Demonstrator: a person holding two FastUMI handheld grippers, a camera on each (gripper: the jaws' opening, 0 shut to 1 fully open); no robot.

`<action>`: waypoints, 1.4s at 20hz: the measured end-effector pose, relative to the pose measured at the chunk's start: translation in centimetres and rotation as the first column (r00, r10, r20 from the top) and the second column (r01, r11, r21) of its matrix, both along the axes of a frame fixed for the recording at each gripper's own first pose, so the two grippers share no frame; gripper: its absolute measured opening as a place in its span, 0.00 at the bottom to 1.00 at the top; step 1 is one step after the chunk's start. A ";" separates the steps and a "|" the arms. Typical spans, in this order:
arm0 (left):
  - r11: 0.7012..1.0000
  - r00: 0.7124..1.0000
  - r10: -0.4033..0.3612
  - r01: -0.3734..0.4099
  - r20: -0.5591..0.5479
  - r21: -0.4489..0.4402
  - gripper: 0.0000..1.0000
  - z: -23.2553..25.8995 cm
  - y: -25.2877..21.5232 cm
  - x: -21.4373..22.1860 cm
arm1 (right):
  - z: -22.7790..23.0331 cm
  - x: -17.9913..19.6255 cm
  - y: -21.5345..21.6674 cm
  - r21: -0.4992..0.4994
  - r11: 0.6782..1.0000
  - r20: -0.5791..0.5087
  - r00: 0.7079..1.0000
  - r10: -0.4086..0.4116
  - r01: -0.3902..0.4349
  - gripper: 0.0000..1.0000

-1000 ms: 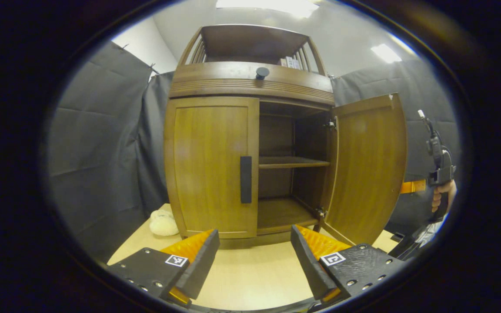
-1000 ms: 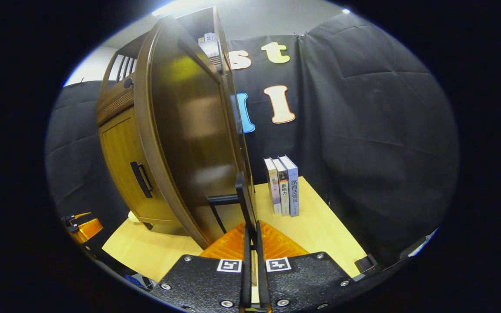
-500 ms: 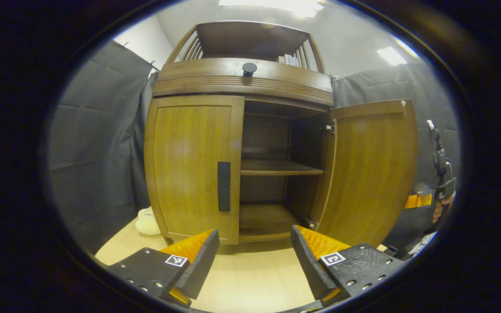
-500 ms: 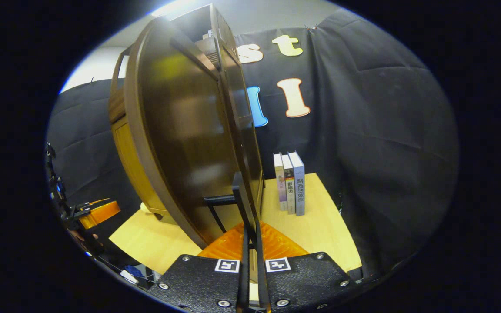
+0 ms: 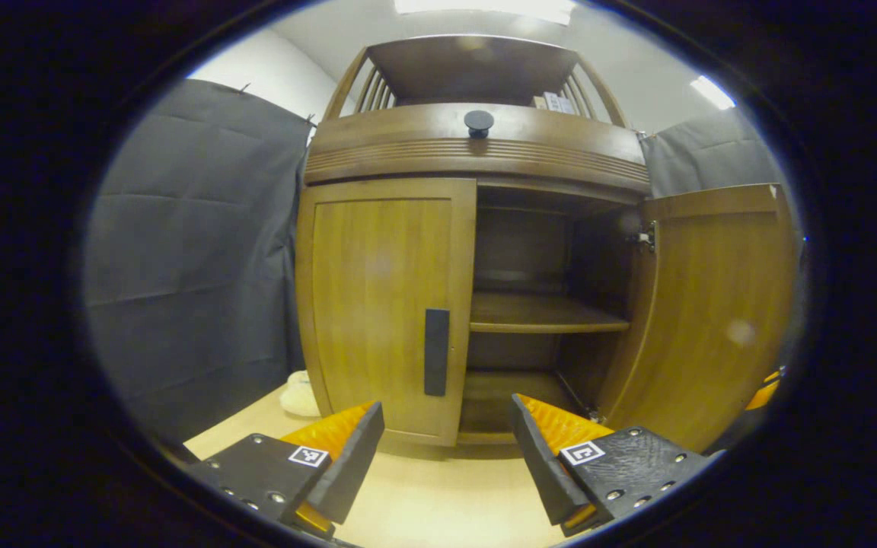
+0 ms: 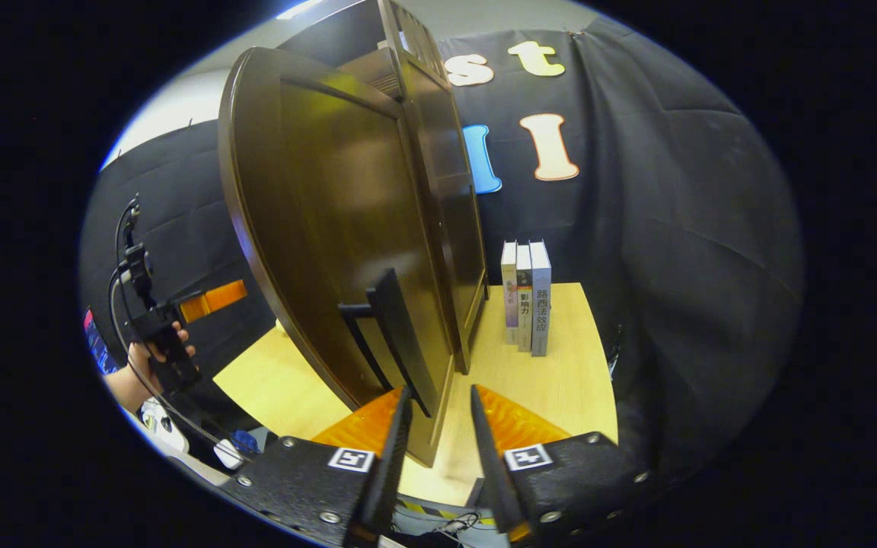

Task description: Open the right door of the double-door shoe cabinet with the right hand, and open the left door with the left hand.

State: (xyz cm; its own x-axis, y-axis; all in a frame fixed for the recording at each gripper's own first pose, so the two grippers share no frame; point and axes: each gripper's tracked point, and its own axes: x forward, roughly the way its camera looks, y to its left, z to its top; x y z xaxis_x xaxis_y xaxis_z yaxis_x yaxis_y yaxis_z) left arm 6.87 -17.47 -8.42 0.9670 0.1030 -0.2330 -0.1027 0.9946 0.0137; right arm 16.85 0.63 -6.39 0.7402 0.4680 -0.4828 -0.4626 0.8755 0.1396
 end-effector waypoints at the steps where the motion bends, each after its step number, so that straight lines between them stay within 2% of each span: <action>1: 1.000 1.000 0.014 -0.014 0.009 0.008 0.98 0.3 0.3 0.7 | 0.1 0.1 -0.9 -0.005 1.000 0.009 1.000 -0.011 0.011 0.59; 4: 1.000 0.998 0.029 -0.030 0.055 0.008 1.00 1.3 0.5 3.2 | 1.1 0.6 -2.7 0.035 0.993 0.036 0.992 -0.118 0.116 0.92; 5: 1.000 0.998 0.026 -0.026 0.062 0.003 1.00 1.5 0.6 4.3 | 1.7 0.8 -3.1 0.064 0.984 0.048 0.984 -0.171 0.168 0.92; 6: 1.000 0.998 0.020 -0.020 0.065 -0.002 1.00 1.4 0.7 5.2 | 2.3 1.0 -3.3 0.086 0.974 0.062 0.975 -0.214 0.209 0.96; 7: 1.000 0.998 0.011 -0.010 0.062 -0.010 0.94 1.1 0.9 6.2 | 3.0 1.1 -3.7 0.105 0.961 0.084 0.960 -0.266 0.256 0.96; 8: 1.000 0.998 -0.002 0.003 0.056 -0.016 0.94 0.8 1.1 7.3 | 3.8 1.1 -4.0 0.114 0.948 0.106 0.945 -0.310 0.298 0.95; 9: 1.000 0.999 -0.014 0.015 0.051 -0.019 0.94 0.4 1.3 8.3 | 4.4 1.0 -4.1 0.123 0.935 0.127 0.929 -0.347 0.332 0.91; 10: 0.999 0.998 -0.030 0.031 0.047 -0.020 1.00 0.0 1.7 9.2 | 4.9 0.9 -4.2 0.132 0.921 0.153 0.911 -0.383 0.366 0.91; 11: 0.999 0.998 -0.047 0.048 0.039 -0.020 1.00 -0.6 2.0 10.3 | 5.6 0.6 -4.2 0.136 0.906 0.180 0.889 -0.420 0.401 0.95; 12: 0.998 0.998 -0.062 0.062 0.025 -0.021 0.94 -1.2 2.3 11.2 | 6.1 0.1 -4.2 0.135 0.886 0.195 0.865 -0.462 0.442 0.91; 13: 0.996 0.996 -0.082 0.083 0.016 -0.028 0.94 -1.6 2.5 11.9 | 6.5 -0.5 -4.1 0.143 0.869 0.210 0.843 -0.495 0.474 0.91; 14: 0.994 0.995 -0.104 0.104 0.012 -0.035 0.94 -2.1 2.6 12.5 | 7.3 -1.4 -3.6 0.154 0.852 0.229 0.821 -0.523 0.501 0.95; 15: 0.992 0.993 -0.120 0.120 0.005 -0.038 1.00 -2.6 2.6 13.0 | 7.7 -2.2 -3.3 0.158 0.838 0.240 0.803 -0.546 0.522 0.95; 16: 0.990 0.991 -0.134 0.134 -0.003 -0.041 1.00 -3.1 2.6 13.6 | 8.1 -2.9 -2.9 0.161 0.823 0.252 0.784 -0.568 0.545 0.95; 17: 0.988 0.989 -0.150 0.149 -0.010 -0.045 0.94 -3.3 2.3 14.2 | 8.2 -3.4 -2.4 0.161 0.814 0.258 0.772 -0.580 0.558 0.95; 18: 0.985 0.986 -0.165 0.164 -0.015 -0.050 1.00 -3.6 2.1 14.7 | 8.5 -4.2 -1.8 0.158 0.806 0.266 0.762 -0.591 0.570 0.95; 21: 0.977 0.979 -0.205 0.204 -0.019 -0.056 1.00 -4.4 1.6 15.8 | 8.7 -5.4 -0.3 0.147 0.793 0.275 0.746 -0.607 0.591 0.95; 22: 0.981 0.982 -0.189 0.188 -0.023 -0.043 0.89 -4.3 1.5 16.1 | 8.7 -5.7 0.2 0.146 0.792 0.274 0.745 -0.608 0.592 0.91; 24: 0.978 0.979 -0.204 0.202 -0.021 -0.056 0.67 -4.4 1.2 16.5 | 8.8 -6.2 1.0 0.144 0.792 0.275 0.745 -0.607 0.593 1.00; 25: 0.985 0.985 -0.169 0.168 -0.022 -0.038 0.56 -4.4 1.9 16.4 | 8.8 -6.2 1.3 0.144 0.793 0.274 0.746 -0.607 0.593 0.95; 27: 0.984 0.984 -0.176 0.175 -0.023 -0.043 0.34 -4.6 1.8 16.5 | 8.8 -6.2 2.2 0.152 0.797 0.268 0.751 -0.603 0.585 0.99; 28: 0.983 0.984 -0.178 0.177 -0.022 -0.037 0.23 -4.5 2.0 16.3 | 8.7 -6.2 2.9 0.158 0.802 0.265 0.757 -0.597 0.577 0.95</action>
